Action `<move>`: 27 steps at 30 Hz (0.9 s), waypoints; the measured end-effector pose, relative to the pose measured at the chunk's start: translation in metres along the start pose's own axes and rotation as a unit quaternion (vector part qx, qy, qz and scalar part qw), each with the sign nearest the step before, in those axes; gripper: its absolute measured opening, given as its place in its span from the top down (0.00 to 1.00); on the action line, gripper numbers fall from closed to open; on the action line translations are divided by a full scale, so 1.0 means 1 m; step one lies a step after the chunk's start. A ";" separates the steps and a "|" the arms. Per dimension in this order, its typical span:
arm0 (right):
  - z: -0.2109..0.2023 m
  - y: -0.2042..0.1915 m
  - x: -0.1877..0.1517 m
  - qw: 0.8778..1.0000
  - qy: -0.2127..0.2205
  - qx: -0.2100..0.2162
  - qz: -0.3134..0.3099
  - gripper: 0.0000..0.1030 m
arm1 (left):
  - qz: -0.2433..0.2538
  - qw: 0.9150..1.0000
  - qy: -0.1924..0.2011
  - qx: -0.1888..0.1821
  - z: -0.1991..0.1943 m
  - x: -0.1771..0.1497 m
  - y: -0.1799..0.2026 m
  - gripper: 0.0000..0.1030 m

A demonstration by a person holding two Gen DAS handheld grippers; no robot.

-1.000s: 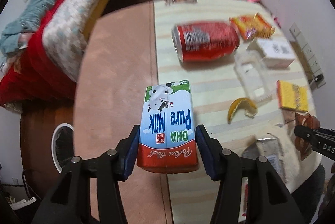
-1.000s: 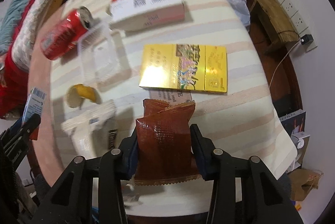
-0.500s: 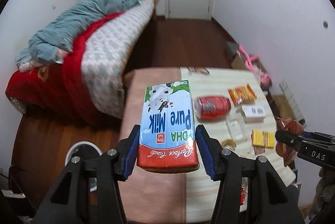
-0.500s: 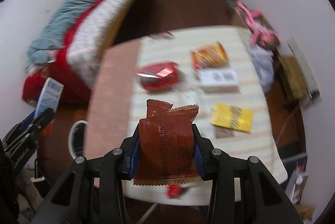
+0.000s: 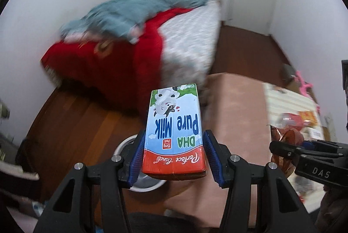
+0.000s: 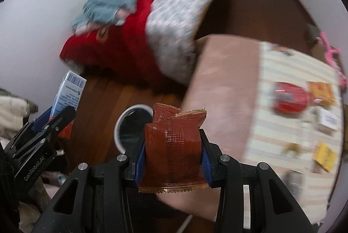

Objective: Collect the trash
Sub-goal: 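Carry the milk carton and brown wrapper to the white bin and open both tools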

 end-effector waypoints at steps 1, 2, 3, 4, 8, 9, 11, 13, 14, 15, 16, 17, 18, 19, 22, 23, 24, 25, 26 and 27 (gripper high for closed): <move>0.018 -0.011 0.006 1.000 -0.011 0.003 -0.006 0.57 | -0.014 1.000 -0.009 0.006 0.011 -0.001 -0.017 0.52; 0.042 -0.027 0.013 1.000 -0.025 0.006 -0.015 0.57 | -0.026 0.999 -0.018 0.011 0.024 -0.002 -0.035 0.52; 0.060 -0.037 0.019 0.999 -0.034 0.008 -0.020 0.57 | -0.036 0.999 -0.026 0.013 0.033 -0.003 -0.048 0.52; 0.082 -0.048 0.024 0.999 -0.046 0.011 -0.024 0.57 | -0.050 0.998 -0.038 0.014 0.048 -0.005 -0.064 0.52; 0.172 -0.078 0.039 0.995 -0.097 0.019 -0.030 0.58 | -0.105 0.990 -0.094 -0.006 0.115 -0.015 -0.121 0.52; 0.191 -0.083 0.041 0.994 -0.108 0.017 -0.030 0.58 | -0.114 0.988 -0.108 -0.012 0.130 -0.017 -0.130 0.52; 0.233 -0.088 0.046 0.990 -0.134 0.019 -0.026 0.58 | -0.135 0.981 -0.138 -0.027 0.167 -0.023 -0.150 0.52; 0.270 -0.093 0.048 0.987 -0.156 0.013 -0.024 0.57 | -0.147 0.974 -0.166 -0.040 0.202 -0.027 -0.165 0.52; 0.288 -0.094 0.050 0.986 -0.165 0.011 -0.025 0.58 | -0.152 0.971 -0.178 -0.049 0.217 -0.029 -0.170 0.52; 0.300 -0.094 0.049 0.985 -0.172 0.008 -0.025 0.58 | -0.159 0.967 -0.189 -0.055 0.230 -0.032 -0.174 0.52; 0.315 -0.093 0.050 0.983 -0.181 0.002 -0.025 0.58 | -0.168 0.964 -0.200 -0.056 0.243 -0.034 -0.179 0.52; 0.328 -0.095 0.049 0.982 -0.187 -0.003 -0.027 0.58 | -0.174 0.961 -0.208 -0.059 0.256 -0.037 -0.184 0.52; 0.339 -0.096 0.053 0.981 -0.192 -0.006 -0.029 0.58 | -0.179 0.958 -0.216 -0.058 0.267 -0.041 -0.187 0.52; 0.349 -0.096 0.054 0.980 -0.197 -0.011 -0.032 0.58 | -0.182 0.956 -0.221 -0.056 0.274 -0.043 -0.190 0.52; 0.371 -0.098 0.057 0.978 -0.205 -0.017 -0.038 0.58 | -0.191 0.951 -0.237 -0.055 0.296 -0.046 -0.197 0.52; 0.376 -0.100 0.059 0.977 -0.207 -0.018 -0.039 0.57 | -0.193 0.949 -0.242 -0.055 0.302 -0.048 -0.199 0.52; 0.380 -0.104 0.057 0.977 -0.208 -0.019 -0.041 0.57 | -0.196 0.948 -0.244 -0.056 0.306 -0.050 -0.201 0.52; 0.383 -0.105 0.057 0.977 -0.208 -0.020 -0.043 0.57 | -0.197 0.948 -0.246 -0.055 0.307 -0.052 -0.203 0.51; 0.388 -0.107 0.058 0.977 -0.209 -0.020 -0.044 0.57 | -0.199 0.947 -0.248 -0.053 0.309 -0.053 -0.204 0.45; 0.389 -0.110 0.059 0.976 -0.210 -0.019 -0.045 0.57 | -0.202 0.946 -0.249 -0.051 0.310 -0.054 -0.205 0.28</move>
Point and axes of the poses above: each gripper's, at about its wrist camera, not at the fingertips, and z roughly the way its jaws point, y to its right, x to its top, the point moved 1 cm from there along z, roughly the way its jaws point, and after that the axes turned 9 degrees about -y, right-handed, at the moved point
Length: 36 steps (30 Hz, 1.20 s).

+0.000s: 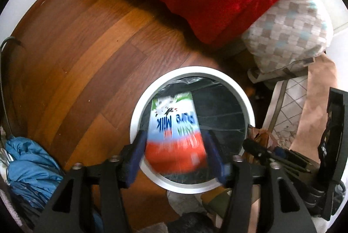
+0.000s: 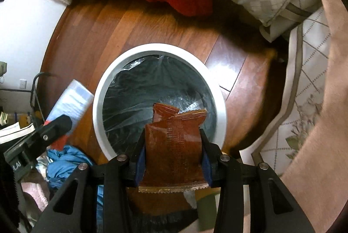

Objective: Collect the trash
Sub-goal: 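Carry the milk carton and brown wrapper to the white bin and open both tools, then move both tools back over the table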

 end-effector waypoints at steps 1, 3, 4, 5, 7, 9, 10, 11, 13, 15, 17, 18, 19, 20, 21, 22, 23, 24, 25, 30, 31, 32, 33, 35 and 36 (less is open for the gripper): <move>0.002 -0.001 0.002 1.000 -0.001 -0.001 -0.003 0.56 | -0.004 1.000 0.001 0.000 -0.003 -0.001 -0.006 0.18; 0.007 -0.001 0.008 1.000 -0.002 -0.005 -0.008 0.41 | -0.013 1.000 0.005 0.000 -0.007 -0.003 -0.015 0.06; 0.007 -0.001 0.008 1.000 0.000 -0.009 -0.010 0.38 | -0.018 1.000 0.007 0.005 -0.008 -0.003 -0.018 0.06; 0.005 -0.001 0.008 1.000 0.003 -0.012 -0.011 0.31 | -0.022 1.000 0.010 0.011 -0.009 -0.004 -0.020 0.05; 0.002 -0.001 0.006 1.000 0.006 -0.015 -0.017 0.19 | -0.024 0.999 0.020 0.026 -0.015 -0.009 -0.025 0.04; 0.000 -0.001 0.003 1.000 0.008 -0.022 -0.021 0.04 | -0.024 0.998 0.031 0.042 -0.019 -0.015 -0.027 0.03; -0.002 0.000 0.001 0.999 0.008 -0.027 -0.022 0.01 | -0.024 0.998 0.035 0.048 -0.022 -0.018 -0.028 0.03; -0.003 0.000 -0.002 0.999 0.010 -0.031 -0.023 0.00 | -0.025 0.997 0.040 0.057 -0.025 -0.021 -0.029 0.03; -0.008 0.000 -0.008 0.999 0.012 -0.044 -0.024 0.00 | -0.026 0.996 0.048 0.067 -0.030 -0.028 -0.031 0.02; -0.013 0.000 -0.015 0.998 0.018 -0.053 -0.026 0.00 | -0.022 0.995 0.056 0.081 -0.036 -0.036 -0.032 0.02; -0.020 0.000 -0.023 0.997 0.025 -0.061 -0.030 0.00 | -0.018 0.994 0.061 0.090 -0.041 -0.043 -0.030 0.02; -0.024 -0.001 -0.026 0.997 0.028 -0.065 -0.032 0.00 | -0.015 0.994 0.063 0.093 -0.043 -0.046 -0.029 0.02; -0.028 -0.001 -0.030 0.996 0.032 -0.070 -0.033 0.00 | -0.012 0.993 0.066 0.098 -0.046 -0.051 -0.027 0.02; -0.033 -0.002 -0.035 0.996 0.037 -0.074 -0.035 0.00 | -0.009 0.993 0.068 0.101 -0.048 -0.054 -0.025 0.02; -0.036 -0.002 -0.038 0.996 0.039 -0.076 -0.036 0.00 | -0.007 0.992 0.071 0.104 -0.050 -0.057 -0.022 0.02; -0.040 -0.003 -0.041 0.995 0.042 -0.077 -0.037 0.00 | -0.003 0.991 0.074 0.108 -0.053 -0.061 -0.020 0.02; -0.047 -0.004 -0.046 0.995 0.047 -0.080 -0.038 0.00 | -0.001 0.991 0.077 0.112 -0.057 -0.065 -0.018 0.02; -0.050 -0.004 -0.050 0.995 0.050 -0.081 -0.038 0.00 | 0.001 0.990 0.079 0.113 -0.059 -0.068 -0.017 0.02; -0.056 -0.005 -0.054 0.995 0.054 -0.080 -0.039 0.00 | 0.002 0.990 0.082 0.114 -0.063 -0.072 -0.015 0.02; -0.082 -0.007 -0.074 0.993 0.073 -0.078 -0.042 0.00 | 0.007 0.988 0.098 0.116 -0.083 -0.088 -0.009 0.02; -0.088 -0.007 -0.078 0.993 0.077 -0.078 -0.043 0.00 | 0.008 0.988 0.101 0.117 -0.088 -0.092 -0.007 0.02; -0.094 -0.007 -0.082 0.993 0.081 -0.077 -0.044 0.00 | 0.009 0.988 0.104 0.116 -0.093 -0.095 -0.005 0.02; -0.098 -0.008 -0.086 0.993 0.084 -0.077 -0.044 0.00 | 0.009 0.987 0.107 0.116 -0.098 -0.098 -0.004 0.02; -0.112 -0.008 -0.096 0.992 0.094 -0.074 -0.047 0.00 | 0.009 0.987 0.115 0.114 -0.109 -0.104 -0.001 0.02; -0.118 -0.009 -0.100 0.991 0.098 -0.073 -0.047 0.00 | 0.010 0.986 0.119 0.114 -0.114 -0.107 0.000 0.02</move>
Point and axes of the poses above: each gripper's, at about its wrist camera, not at the fingertips, and z roughly the way its jaws point, y to its right, x to its top, the point moved 1 cm from there along z, roughly the way its jaws point, and after that the axes turned 9 degrees about -y, right-handed, at the moved point
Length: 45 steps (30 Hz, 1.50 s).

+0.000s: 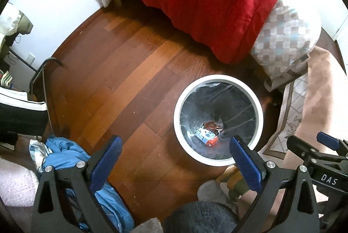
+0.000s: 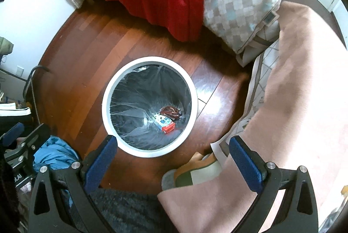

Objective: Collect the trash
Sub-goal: 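Move both tools back over the table, then grasp the white wrapper with the right tool while the left tool grasps the banana peel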

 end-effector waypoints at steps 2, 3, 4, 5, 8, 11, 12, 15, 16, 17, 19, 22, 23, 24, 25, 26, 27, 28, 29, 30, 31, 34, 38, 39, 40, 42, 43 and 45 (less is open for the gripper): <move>-0.018 0.001 -0.008 1.000 0.013 0.004 -0.001 0.00 | 0.002 1.000 0.013 0.000 -0.015 -0.004 0.002 0.02; -0.025 0.001 -0.011 1.000 0.018 0.008 -0.001 0.00 | 0.003 1.000 0.018 -0.001 -0.021 -0.006 0.003 0.02; -0.033 0.001 -0.015 1.000 0.024 0.011 -0.002 0.00 | 0.006 1.000 0.024 -0.003 -0.030 -0.009 0.004 0.02; -0.043 0.001 -0.019 0.999 0.031 0.014 -0.003 0.00 | 0.008 0.999 0.031 -0.004 -0.038 -0.012 0.006 0.02; -0.073 0.004 -0.034 0.998 0.053 0.034 -0.001 0.00 | 0.012 0.999 0.050 -0.008 -0.065 -0.020 0.013 0.02; -0.108 0.015 -0.050 0.995 0.075 0.061 0.008 0.00 | 0.018 0.997 0.068 -0.013 -0.094 -0.030 0.022 0.02; -0.122 0.021 -0.057 0.994 0.084 0.071 0.013 0.00 | 0.022 0.997 0.075 -0.014 -0.104 -0.034 0.026 0.02; -0.158 0.049 -0.082 0.989 0.109 0.088 0.036 0.00 | 0.037 0.994 0.097 -0.020 -0.127 -0.045 0.046 0.02; -0.170 0.064 -0.094 0.988 0.116 0.091 0.050 0.00 | 0.044 0.993 0.104 -0.023 -0.134 -0.049 0.056 0.02; -0.179 0.081 -0.106 0.986 0.121 0.093 0.065 0.00 | 0.053 0.992 0.109 -0.025 -0.139 -0.053 0.066 0.02; -0.192 0.115 -0.129 0.984 0.125 0.091 0.093 0.00 | 0.072 0.990 0.114 -0.031 -0.146 -0.064 0.090 0.02; -0.202 0.180 -0.171 0.980 0.123 0.062 0.145 0.00 | 0.107 0.987 0.107 -0.050 -0.144 -0.082 0.137 0.02; -0.202 0.200 -0.183 0.978 0.120 0.051 0.163 0.00 | 0.121 0.986 0.097 -0.059 -0.138 -0.089 0.156 0.02; -0.200 0.226 -0.199 0.975 0.114 0.036 0.185 0.00 | 0.133 0.985 0.086 -0.068 -0.133 -0.096 0.173 0.02; -0.197 0.249 -0.213 0.973 0.107 0.022 0.204 0.00 | 0.147 0.983 0.076 -0.076 -0.126 -0.104 0.194 0.02; -0.191 0.275 -0.229 0.969 0.097 0.008 0.227 0.00 | 0.163 0.981 0.066 -0.081 -0.119 -0.113 0.215 0.02; -0.184 0.301 -0.245 0.964 0.088 -0.002 0.251 0.00 | 0.182 0.978 0.055 -0.084 -0.109 -0.123 0.240 0.02; -0.177 0.321 -0.255 0.960 0.078 -0.011 0.269 0.00 | 0.193 0.976 0.050 -0.084 -0.103 -0.128 0.256 0.02; -0.168 0.343 -0.267 0.956 0.065 -0.018 0.286 0.00 | 0.210 0.973 0.040 -0.082 -0.094 -0.137 0.279 0.02; -0.159 0.363 -0.279 0.951 0.054 -0.019 0.303 0.00 | 0.222 0.971 0.031 -0.082 -0.086 -0.143 0.296 0.02; -0.151 0.379 -0.289 0.947 0.044 -0.017 0.319 0.00 | 0.231 0.969 0.024 -0.084 -0.080 -0.151 0.313 0.02; -0.129 0.408 -0.305 0.939 0.034 0.007 0.342 0.00 | 0.265 0.962 0.004 -0.073 -0.062 -0.169 0.361 0.02; -0.107 0.424 -0.310 0.933 0.036 0.057 0.353 0.08 | 0.290 0.955 -0.011 -0.062 -0.048 -0.182 0.394 0.02; -0.100 0.428 -0.311 0.931 0.038 0.070 0.355 0.16 | 0.297 0.953 -0.013 -0.058 -0.046 -0.184 0.401 0.02; -0.095 0.428 -0.310 0.930 0.039 0.086 0.356 0.22 | 0.302 0.952 -0.014 -0.056 -0.045 -0.186 0.406 0.02; -0.088 0.428 -0.308 0.930 0.039 0.101 0.350 0.50 | 0.313 0.948 -0.012 -0.048 -0.044 -0.186 0.416 0.02; -0.088 0.428 -0.308 0.931 0.041 0.103 0.347 0.57 | 0.316 0.948 -0.013 -0.048 -0.044 -0.184 0.418 0.02; -0.096 0.429 -0.306 0.931 0.049 0.103 0.346 0.65 | 0.322 0.945 -0.013 -0.052 -0.045 -0.182 0.424 0.02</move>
Point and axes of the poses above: each gripper's, at about its wrist camera, not at the fingertips, and z roughly the way its jaws point, y to its right, x to its top, the point moved 1 cm from there along z, roughly the way its jaws point, and after that the axes turned 9 degrees about -y, right-handed, at the moved point
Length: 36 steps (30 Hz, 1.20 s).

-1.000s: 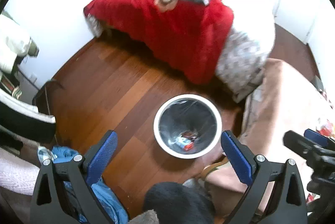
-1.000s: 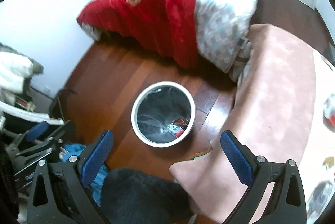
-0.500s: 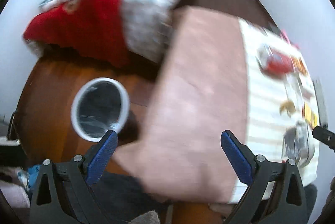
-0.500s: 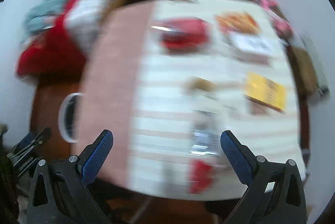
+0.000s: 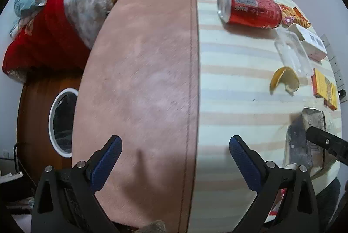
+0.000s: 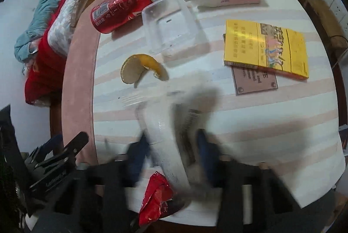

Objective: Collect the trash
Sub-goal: 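Grasp the white wrapper with the right tool while the left tool grasps the banana peel, then carry the banana peel and white wrapper to the bin and open both tools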

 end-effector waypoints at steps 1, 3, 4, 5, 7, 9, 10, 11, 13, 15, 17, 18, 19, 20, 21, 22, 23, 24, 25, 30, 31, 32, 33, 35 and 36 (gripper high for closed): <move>-0.007 0.001 0.002 1.000 0.008 0.002 0.001 0.66 | 0.002 1.000 0.002 -0.001 -0.001 0.001 0.002 0.02; -0.022 0.005 0.009 1.000 0.024 -0.002 0.005 0.68 | 0.009 1.000 0.010 -0.012 -0.006 0.012 0.011 0.02; -0.031 0.008 0.012 0.999 0.034 -0.006 0.008 0.68 | 0.013 1.000 0.013 -0.017 -0.008 0.017 0.014 0.02; -0.038 0.011 0.016 0.999 0.041 -0.011 0.010 0.68 | 0.019 0.999 0.016 -0.026 -0.010 0.019 0.019 0.02; -0.051 0.018 0.024 0.998 0.055 -0.029 0.015 0.68 | 0.034 0.998 0.019 -0.045 -0.011 0.028 0.033 0.02; -0.057 0.026 0.033 0.997 0.062 -0.044 0.022 0.68 | 0.051 0.996 0.027 -0.060 -0.012 0.040 0.050 0.03; -0.058 0.030 0.039 0.996 0.063 -0.048 0.027 0.68 | 0.059 0.996 0.030 -0.063 -0.011 0.045 0.056 0.03; -0.057 0.034 0.044 0.996 0.061 -0.054 0.031 0.68 | 0.073 0.995 0.031 -0.068 -0.009 0.051 0.067 0.03; -0.053 0.043 0.052 0.996 0.057 -0.061 0.040 0.68 | 0.098 0.992 0.026 -0.076 -0.003 0.058 0.081 0.03; -0.048 0.051 0.057 0.995 0.051 -0.065 0.047 0.68 | 0.127 0.988 0.023 -0.084 0.004 0.063 0.097 0.09; -0.042 0.055 0.062 0.996 0.045 -0.066 0.049 0.68 | 0.147 0.985 0.018 -0.089 0.009 0.066 0.107 0.22; -0.039 0.055 0.064 0.996 0.044 -0.066 0.051 0.68 | 0.152 0.983 0.017 -0.101 0.009 0.066 0.111 0.35; -0.037 0.054 0.065 0.996 0.044 -0.067 0.050 0.68 | 0.155 0.982 0.016 -0.109 0.008 0.064 0.114 0.48; -0.037 0.055 0.066 0.996 0.044 -0.067 0.050 0.68 | 0.159 0.980 0.016 -0.117 0.006 0.064 0.119 0.55; -0.036 0.054 0.066 0.996 0.044 -0.065 0.050 0.68 | 0.163 0.979 0.016 -0.120 0.004 0.064 0.123 0.67; -0.035 0.052 0.066 0.996 0.044 -0.063 0.049 0.68 | 0.166 0.979 0.018 -0.120 0.001 0.063 0.127 0.70; -0.035 0.051 0.066 0.996 0.043 -0.061 0.048 0.69 | 0.169 0.979 0.021 -0.116 -0.001 0.062 0.130 0.76; -0.034 0.049 0.066 0.996 0.043 -0.061 0.046 0.70 | 0.170 0.979 0.026 -0.113 -0.003 0.061 0.131 0.84; -0.035 0.047 0.066 0.996 0.043 -0.059 0.043 0.70 | 0.170 0.979 0.028 -0.112 -0.004 0.061 0.129 0.90; -0.042 0.036 0.058 0.997 0.050 -0.054 0.032 0.73 | 0.149 0.983 0.039 -0.099 -0.016 0.052 0.115 0.97; -0.044 0.034 0.057 0.997 0.052 -0.053 0.030 0.74 | 0.143 0.984 0.042 -0.100 -0.017 0.054 0.110 0.97; -0.047 0.031 0.054 0.997 0.055 -0.050 0.026 0.74 | 0.135 0.985 0.046 -0.101 -0.021 0.053 0.105 0.97; -0.050 0.030 0.053 0.997 0.058 -0.047 0.025 0.76 | 0.126 0.985 0.052 -0.103 -0.026 0.053 0.097 0.97; -0.057 0.025 0.048 0.997 0.065 -0.042 0.019 0.76 | 0.111 0.986 0.064 -0.107 -0.035 0.054 0.082 0.97; -0.060 0.022 0.046 0.997 0.068 -0.040 0.016 0.77 | 0.104 0.986 0.070 -0.107 -0.041 0.053 0.074 0.97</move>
Point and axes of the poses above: each gripper's, at about its wrist camera, not at the fingertips, and z roughly the way its jaws point, y to its right, x to its top, the point moved 1 cm from there along z, roughly the way its jaws point, and after that the axes turned 9 degrees about -y, right-handed, at the moved point
